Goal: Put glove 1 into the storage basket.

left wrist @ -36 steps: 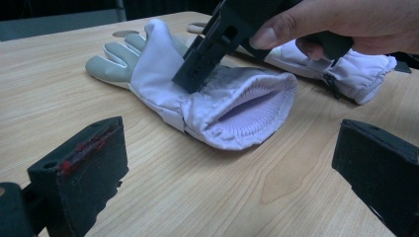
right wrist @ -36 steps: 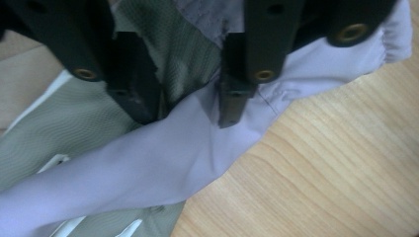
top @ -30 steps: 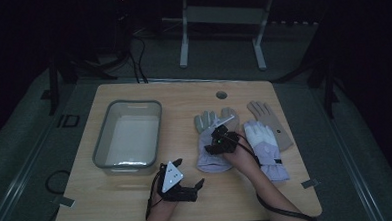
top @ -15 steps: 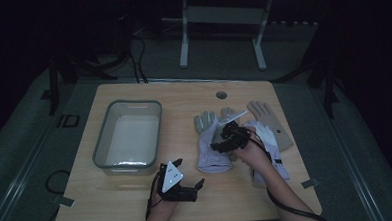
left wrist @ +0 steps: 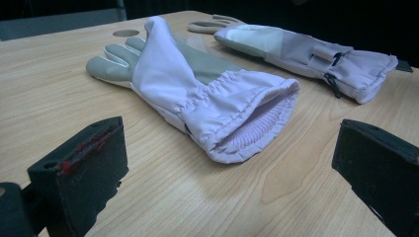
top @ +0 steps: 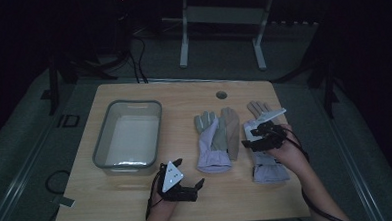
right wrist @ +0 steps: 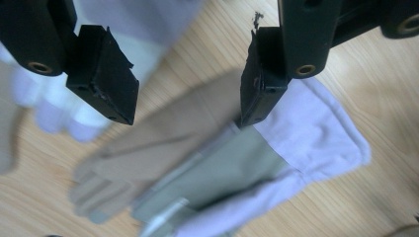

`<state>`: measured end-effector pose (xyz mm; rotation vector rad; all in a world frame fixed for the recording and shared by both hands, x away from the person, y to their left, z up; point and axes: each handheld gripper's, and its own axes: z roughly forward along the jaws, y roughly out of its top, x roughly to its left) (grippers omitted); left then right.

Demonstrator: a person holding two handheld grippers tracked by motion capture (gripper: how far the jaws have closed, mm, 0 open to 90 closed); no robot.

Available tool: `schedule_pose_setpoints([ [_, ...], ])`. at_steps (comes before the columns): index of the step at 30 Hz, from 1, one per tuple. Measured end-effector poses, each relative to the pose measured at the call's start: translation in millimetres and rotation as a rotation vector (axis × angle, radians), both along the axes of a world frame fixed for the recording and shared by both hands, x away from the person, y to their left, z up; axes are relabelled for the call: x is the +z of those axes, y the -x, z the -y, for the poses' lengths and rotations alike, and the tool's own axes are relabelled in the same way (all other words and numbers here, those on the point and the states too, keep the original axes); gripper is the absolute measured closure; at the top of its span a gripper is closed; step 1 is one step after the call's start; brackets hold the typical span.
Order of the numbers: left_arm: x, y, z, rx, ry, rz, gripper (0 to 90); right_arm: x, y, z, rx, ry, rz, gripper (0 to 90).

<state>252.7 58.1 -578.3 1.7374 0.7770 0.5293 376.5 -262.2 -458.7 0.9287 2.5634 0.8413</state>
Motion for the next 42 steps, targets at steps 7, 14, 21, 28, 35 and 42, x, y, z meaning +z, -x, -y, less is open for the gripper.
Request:
schedule_pose_setpoints([
  [7, 0.0, -0.1, 0.1, 0.002, 0.000, -0.002, 0.7, 2.2, 9.1, 31.4, -0.011, 0.041, 0.012, 39.7],
  [14, 0.0, -0.1, 0.1, 0.002, -0.001, -0.002, 0.7, -6.7, 14.8, 53.1, -0.011, 0.056, -0.009, 41.0],
  [21, 0.0, -0.2, 0.1, 0.001, 0.001, -0.003, 0.7, -29.8, 6.6, 64.1, -0.024, 0.100, -0.021, 49.8],
  [28, 0.0, -0.4, -0.2, 0.000, 0.003, -0.005, 0.7, -63.5, -10.9, 66.2, -0.008, 0.166, -0.096, 55.0],
  [35, 0.0, -0.2, 0.0, 0.002, 0.000, -0.003, 0.7, -63.7, -7.6, 65.0, -0.033, 0.151, -0.109, 63.9],
  [42, 0.0, -0.4, -0.1, 0.002, 0.001, -0.005, 0.7, -52.3, 4.2, 66.4, -0.087, 0.083, -0.099, 71.3],
])
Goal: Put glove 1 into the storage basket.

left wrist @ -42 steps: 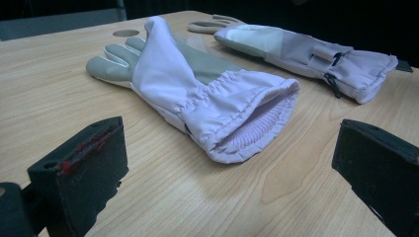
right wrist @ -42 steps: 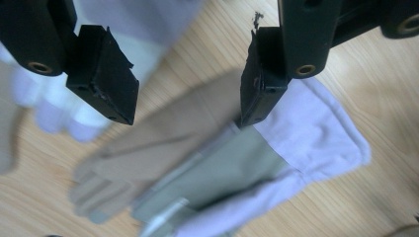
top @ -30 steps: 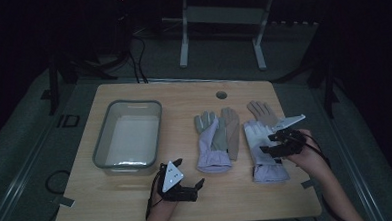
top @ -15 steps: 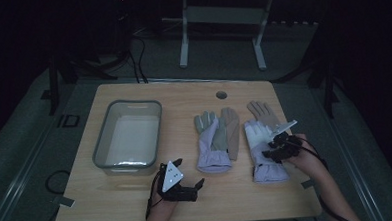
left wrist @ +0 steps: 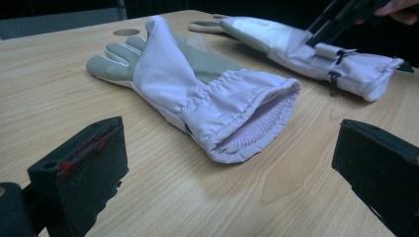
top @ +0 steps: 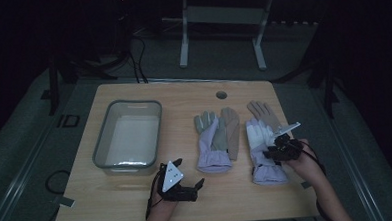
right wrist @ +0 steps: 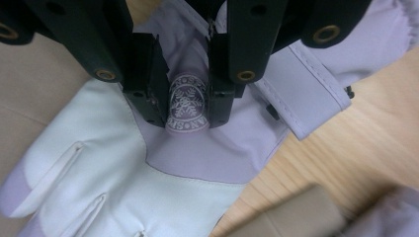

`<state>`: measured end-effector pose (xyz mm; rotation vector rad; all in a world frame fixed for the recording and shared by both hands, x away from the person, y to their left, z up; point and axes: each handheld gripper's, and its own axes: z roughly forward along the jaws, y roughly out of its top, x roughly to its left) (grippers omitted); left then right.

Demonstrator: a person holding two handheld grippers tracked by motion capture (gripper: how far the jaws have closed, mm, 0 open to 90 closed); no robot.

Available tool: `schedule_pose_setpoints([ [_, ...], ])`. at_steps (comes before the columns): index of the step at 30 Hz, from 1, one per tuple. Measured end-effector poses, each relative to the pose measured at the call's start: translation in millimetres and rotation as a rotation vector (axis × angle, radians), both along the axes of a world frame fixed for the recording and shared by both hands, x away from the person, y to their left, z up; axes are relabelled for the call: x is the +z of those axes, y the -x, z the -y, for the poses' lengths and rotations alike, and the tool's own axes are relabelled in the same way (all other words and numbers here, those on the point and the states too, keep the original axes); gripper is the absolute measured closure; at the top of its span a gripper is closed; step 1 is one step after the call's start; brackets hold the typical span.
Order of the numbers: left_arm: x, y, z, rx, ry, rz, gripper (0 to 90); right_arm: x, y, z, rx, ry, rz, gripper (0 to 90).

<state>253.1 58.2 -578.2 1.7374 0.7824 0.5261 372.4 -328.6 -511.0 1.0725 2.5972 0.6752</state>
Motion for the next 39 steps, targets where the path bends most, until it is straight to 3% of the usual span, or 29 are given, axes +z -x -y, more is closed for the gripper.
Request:
schedule_pose_setpoints([
  [1, 0.0, 0.0, 0.0, 0.000, 0.000, 0.000, 0.7, 6.6, 4.0, 0.4, -0.015, -0.028, 0.008, 72.5],
  [4, 0.0, -0.1, 0.0, 0.000, 0.000, -0.001, 0.7, 14.7, 7.1, 0.6, -0.019, -0.042, 0.020, 73.5],
  [9, 0.0, 0.0, 0.2, 0.002, -0.002, 0.000, 0.7, 40.5, 9.7, -1.5, -0.048, -0.070, 0.065, 75.1],
  [18, 0.0, 0.0, 0.3, 0.002, -0.002, 0.000, 0.7, 78.8, 7.7, -17.3, -0.010, -0.084, 0.126, 76.3],
  [21, 0.0, 0.1, 0.4, 0.003, -0.003, 0.001, 0.7, 88.1, 5.3, -25.4, -0.003, -0.086, 0.127, 76.6],
  [31, 0.0, 0.0, 0.4, 0.005, -0.004, 0.002, 0.7, 110.4, -0.9, -66.2, 0.017, -0.103, 0.139, 76.7],
  [32, 0.0, 0.0, 0.3, 0.005, -0.004, 0.002, 0.7, 113.6, -2.7, -79.0, 0.025, -0.104, 0.136, 76.7],
  [34, 0.0, 0.0, 0.2, 0.004, -0.003, 0.002, 0.7, 114.4, -3.2, -83.5, 0.024, -0.106, 0.134, 76.7],
  [35, 0.0, 0.0, 0.2, 0.004, -0.002, 0.002, 0.7, 116.9, -4.4, -98.0, 0.030, -0.107, 0.131, 76.7],
  [39, -0.1, 0.2, 0.3, 0.004, 0.002, 0.003, 0.7, 117.3, -5.6, -119.0, 0.046, -0.095, 0.131, 76.6],
])
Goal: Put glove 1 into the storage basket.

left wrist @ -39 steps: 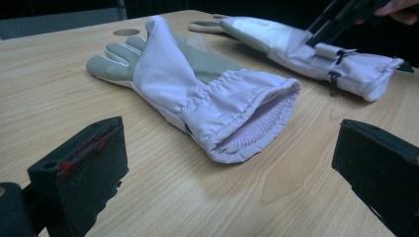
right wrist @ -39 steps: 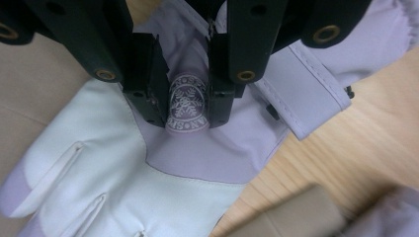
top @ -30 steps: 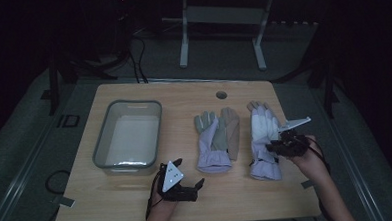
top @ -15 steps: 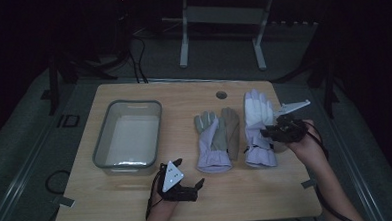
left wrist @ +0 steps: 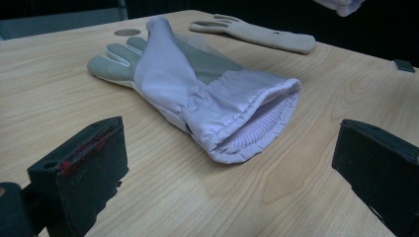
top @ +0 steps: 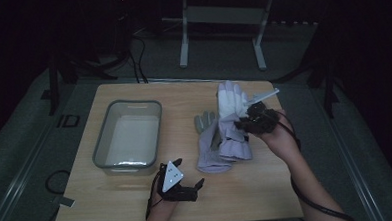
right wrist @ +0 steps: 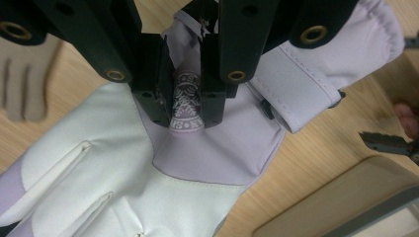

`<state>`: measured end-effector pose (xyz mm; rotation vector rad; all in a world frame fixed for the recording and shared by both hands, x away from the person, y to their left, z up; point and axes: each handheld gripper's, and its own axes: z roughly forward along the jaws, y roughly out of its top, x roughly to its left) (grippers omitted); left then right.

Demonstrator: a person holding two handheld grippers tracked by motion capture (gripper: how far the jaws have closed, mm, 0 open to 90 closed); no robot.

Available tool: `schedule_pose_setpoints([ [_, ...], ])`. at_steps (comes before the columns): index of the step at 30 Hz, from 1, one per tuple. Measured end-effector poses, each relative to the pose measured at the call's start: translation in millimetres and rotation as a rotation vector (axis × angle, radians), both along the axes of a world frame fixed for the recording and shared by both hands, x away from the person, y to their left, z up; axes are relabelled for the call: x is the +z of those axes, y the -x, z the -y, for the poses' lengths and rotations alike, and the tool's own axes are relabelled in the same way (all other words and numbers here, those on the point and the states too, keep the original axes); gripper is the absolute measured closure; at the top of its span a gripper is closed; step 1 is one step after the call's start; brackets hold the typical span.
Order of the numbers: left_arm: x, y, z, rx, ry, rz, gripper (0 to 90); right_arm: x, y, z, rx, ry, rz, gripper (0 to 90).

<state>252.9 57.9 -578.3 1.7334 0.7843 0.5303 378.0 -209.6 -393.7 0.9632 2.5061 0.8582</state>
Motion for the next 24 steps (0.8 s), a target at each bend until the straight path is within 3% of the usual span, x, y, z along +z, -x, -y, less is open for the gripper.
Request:
schedule_pose_setpoints([
  [1, 0.0, 0.0, 0.0, 0.000, -0.001, 0.001, 0.7, -1.5, -0.8, -12.0, 0.019, 0.002, 0.005, 76.6],
  [4, 0.0, 0.2, 0.4, 0.001, -0.002, 0.003, 0.7, -4.7, -2.6, -22.4, 0.029, 0.026, 0.006, 76.6],
  [7, 0.2, 0.2, 0.0, -0.001, -0.008, 0.004, 0.7, -13.6, -6.8, -35.3, 0.021, 0.044, -0.020, 76.6],
  [11, 0.0, 0.3, 0.0, -0.003, -0.004, 0.003, 0.7, -40.9, -15.9, -52.2, -0.002, 0.088, -0.070, 76.6],
  [12, 0.0, 0.3, 0.0, -0.003, -0.004, 0.003, 0.7, -40.9, -15.9, -52.2, -0.002, 0.088, -0.070, 76.6],
  [16, 0.0, 0.2, -0.1, -0.003, -0.003, 0.002, 0.7, -67.5, -26.3, -60.1, -0.018, 0.123, -0.129, 76.5],
  [24, 0.0, 0.3, 0.2, -0.001, -0.001, 0.002, 0.7, -88.3, -34.3, -62.7, -0.033, 0.125, -0.158, 75.7],
])
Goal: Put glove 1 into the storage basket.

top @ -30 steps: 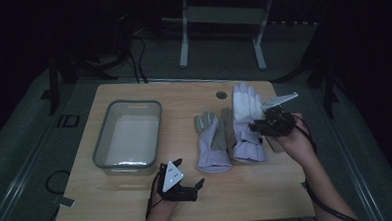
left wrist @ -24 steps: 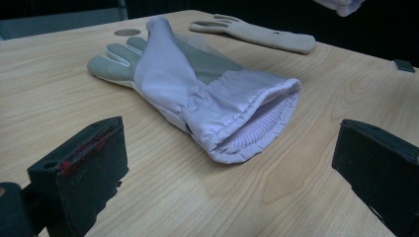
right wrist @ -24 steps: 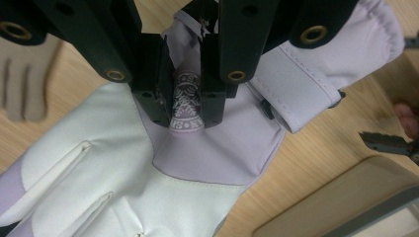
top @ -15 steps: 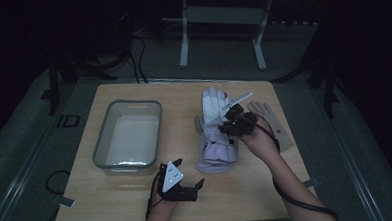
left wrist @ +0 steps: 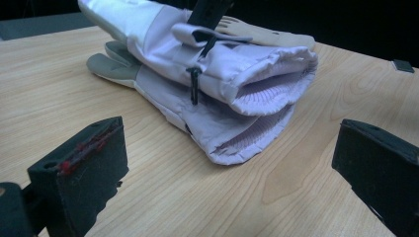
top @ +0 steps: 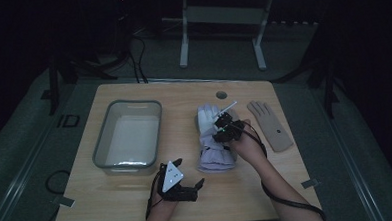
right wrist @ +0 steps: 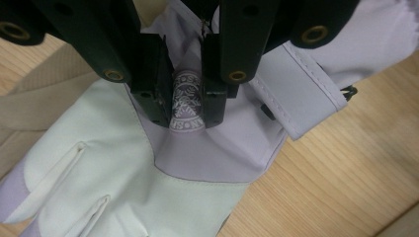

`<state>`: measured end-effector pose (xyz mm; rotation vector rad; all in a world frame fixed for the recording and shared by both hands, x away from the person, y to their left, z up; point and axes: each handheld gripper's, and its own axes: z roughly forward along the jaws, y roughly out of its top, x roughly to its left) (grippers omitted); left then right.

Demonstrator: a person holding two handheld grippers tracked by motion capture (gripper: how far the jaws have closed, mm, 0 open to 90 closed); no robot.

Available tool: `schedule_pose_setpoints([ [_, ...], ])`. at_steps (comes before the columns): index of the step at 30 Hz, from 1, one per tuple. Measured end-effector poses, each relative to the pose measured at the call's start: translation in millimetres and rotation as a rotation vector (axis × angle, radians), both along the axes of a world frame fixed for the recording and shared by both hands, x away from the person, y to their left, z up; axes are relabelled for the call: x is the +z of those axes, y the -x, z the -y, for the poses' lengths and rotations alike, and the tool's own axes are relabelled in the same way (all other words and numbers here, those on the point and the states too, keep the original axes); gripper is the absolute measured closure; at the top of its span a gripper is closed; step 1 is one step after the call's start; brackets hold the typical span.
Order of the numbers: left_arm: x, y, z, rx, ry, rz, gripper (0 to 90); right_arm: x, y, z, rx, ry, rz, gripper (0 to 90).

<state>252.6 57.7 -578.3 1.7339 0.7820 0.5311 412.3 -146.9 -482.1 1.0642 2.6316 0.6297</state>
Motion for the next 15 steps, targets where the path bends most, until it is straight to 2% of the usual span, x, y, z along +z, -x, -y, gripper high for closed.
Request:
schedule_pose_setpoints([
  [4, 0.1, -0.1, -0.2, -0.002, -0.004, 0.001, 0.7, -10.5, -1.6, -2.1, 0.013, 0.005, -0.007, 72.9],
  [8, 0.1, -1.1, -0.6, 0.006, 0.002, -0.012, 0.7, -13.4, -2.3, -1.5, 0.026, -0.006, -0.006, 68.2],
  [12, 0.1, -2.2, -1.7, 0.009, 0.013, -0.025, 0.7, -14.4, -3.5, 2.2, 0.040, -0.029, -0.009, 60.3],
  [15, 0.1, -1.5, -0.5, 0.009, 0.006, -0.016, 0.7, -10.2, -2.1, 7.1, 0.027, -0.060, -0.002, 50.8],
])
